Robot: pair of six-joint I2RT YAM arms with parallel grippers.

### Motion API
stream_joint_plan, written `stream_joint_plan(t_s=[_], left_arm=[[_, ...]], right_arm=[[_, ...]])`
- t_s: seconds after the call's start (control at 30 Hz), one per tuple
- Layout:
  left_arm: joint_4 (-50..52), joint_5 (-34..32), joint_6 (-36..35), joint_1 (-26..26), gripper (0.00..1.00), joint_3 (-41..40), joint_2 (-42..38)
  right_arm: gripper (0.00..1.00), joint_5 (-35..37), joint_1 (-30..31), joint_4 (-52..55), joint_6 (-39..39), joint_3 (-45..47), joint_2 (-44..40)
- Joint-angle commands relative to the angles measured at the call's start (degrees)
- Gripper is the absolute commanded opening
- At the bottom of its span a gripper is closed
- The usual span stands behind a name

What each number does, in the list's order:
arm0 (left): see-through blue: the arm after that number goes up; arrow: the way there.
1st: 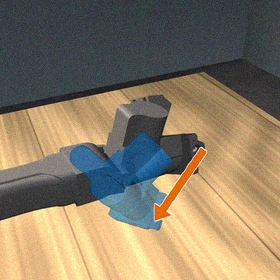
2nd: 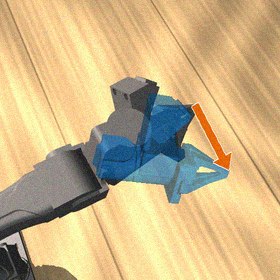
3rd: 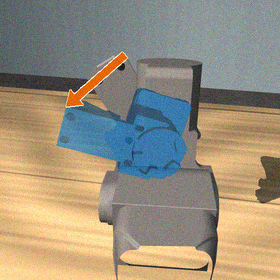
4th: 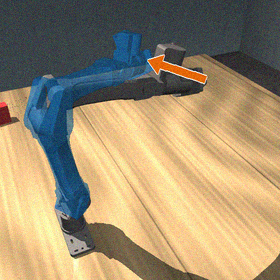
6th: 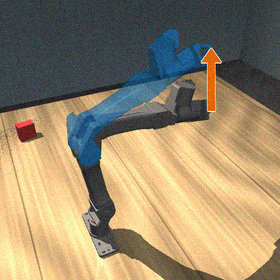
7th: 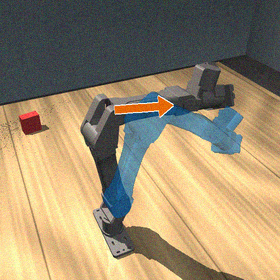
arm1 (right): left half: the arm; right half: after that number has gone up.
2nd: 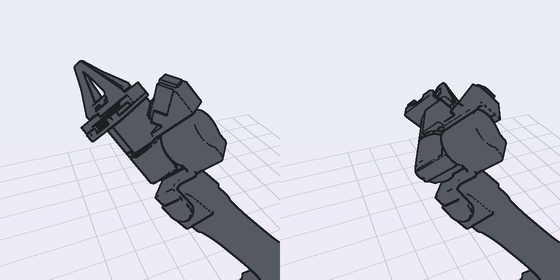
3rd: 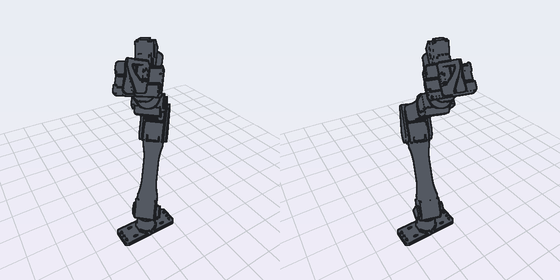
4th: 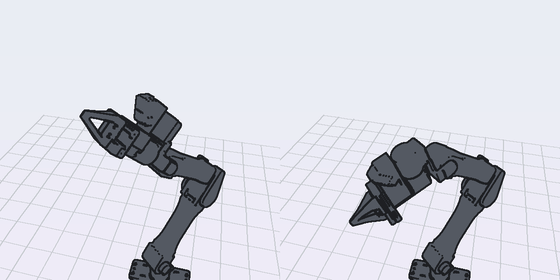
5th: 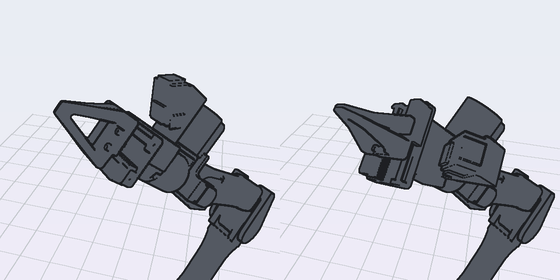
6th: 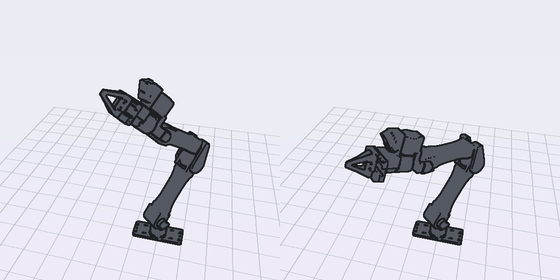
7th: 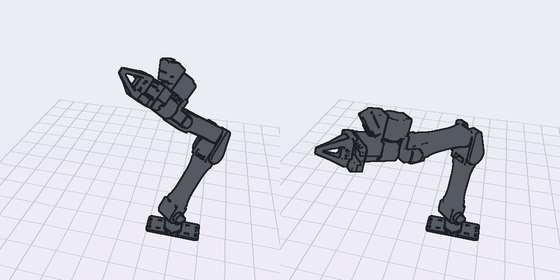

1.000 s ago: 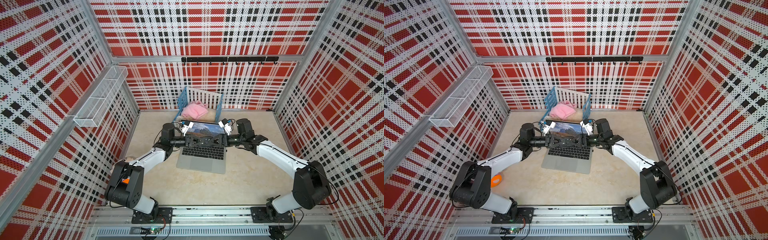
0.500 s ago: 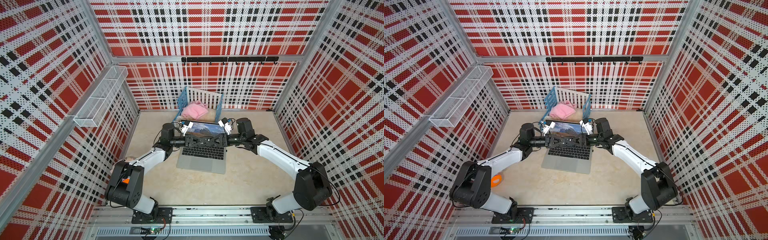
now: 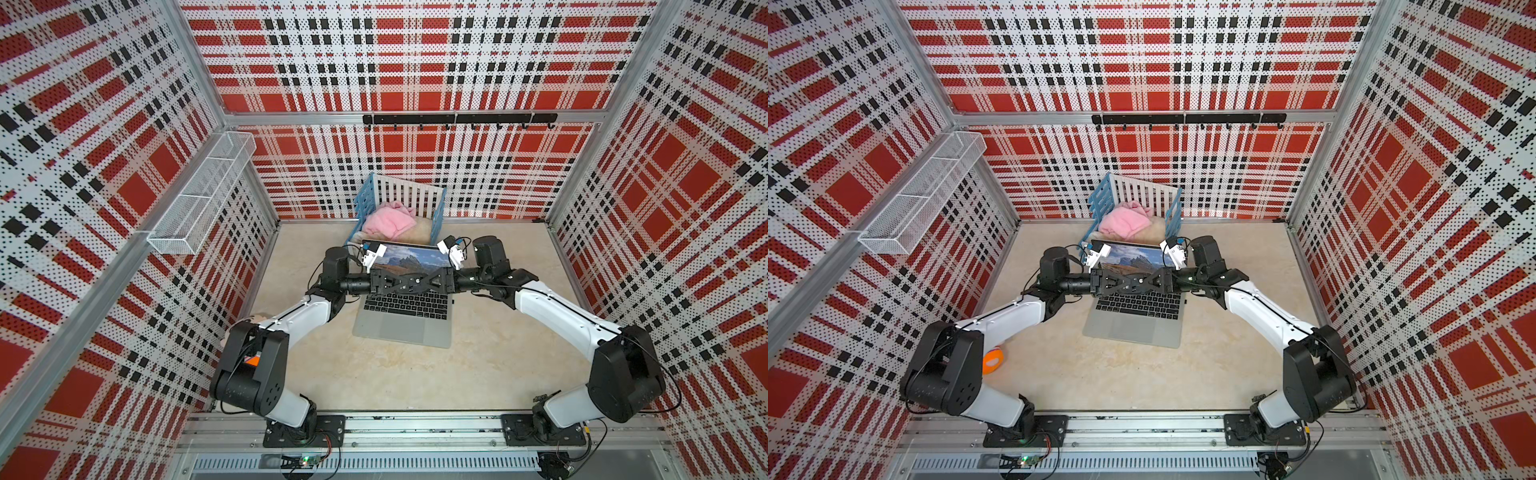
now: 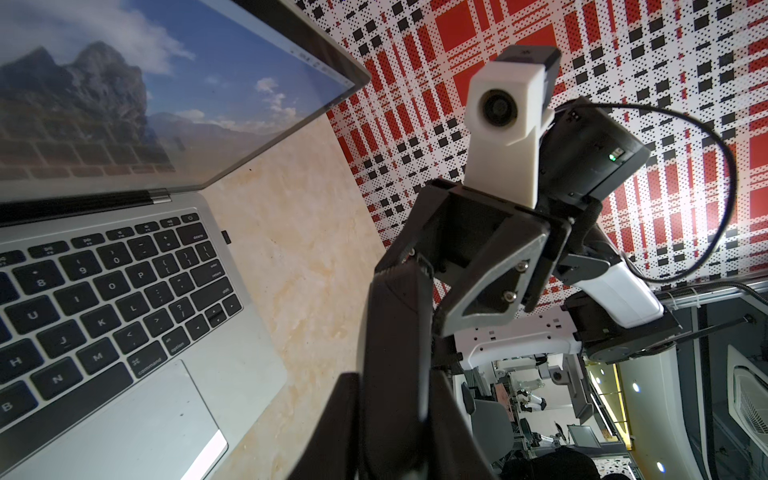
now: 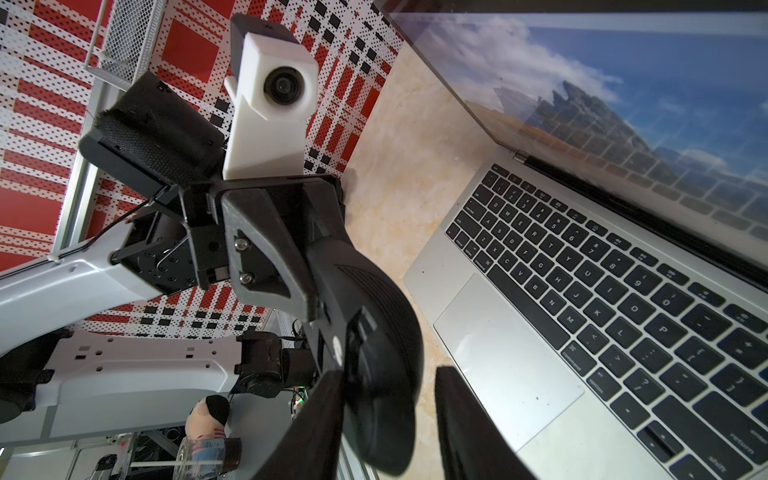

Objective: Remove the wireless mouse receiver from the laptop
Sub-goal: Place the mouse at the center of the board.

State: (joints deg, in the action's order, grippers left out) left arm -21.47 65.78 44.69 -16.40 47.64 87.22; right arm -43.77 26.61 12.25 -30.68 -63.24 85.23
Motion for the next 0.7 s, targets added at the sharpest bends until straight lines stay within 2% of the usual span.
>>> stream_joint_plan(t_s=[0.0,0.17,0.27,0.47,0.57,0.67], left_arm=[[-1.7,1.5,-1.0,0.6,0.0,-0.4,0.3],[-1.6,1.5,-1.3,1.1,0.0,-0.5,0.6],[-1.6,1.3,-1.4,1.1,0.0,-0.4,0.6],[-1.5,1.4,-1.9,1.7,0.0,-0.8,1.0],[-1.5,1.4,-2.0,1.8,0.0,-0.9,1.1],[-1.5,1.3,-2.1,1.8,0.0,-0.9,1.3]], right_arm=[[0.41,1.2,-0.1,0.2,0.6,-1.1,-2.0],[0.36,1.0,-0.1,-0.3,0.1,-0.8,-1.9],[0.29,0.4,0.0,-1.2,-0.4,-0.6,-1.6],[0.21,0.6,-0.1,-1.9,-0.6,-0.1,-1.6],[0.14,0.5,-0.1,-2.9,-0.6,0.4,-1.6],[0.11,0.1,-0.1,-4.0,-3.0,0.9,-1.3]])
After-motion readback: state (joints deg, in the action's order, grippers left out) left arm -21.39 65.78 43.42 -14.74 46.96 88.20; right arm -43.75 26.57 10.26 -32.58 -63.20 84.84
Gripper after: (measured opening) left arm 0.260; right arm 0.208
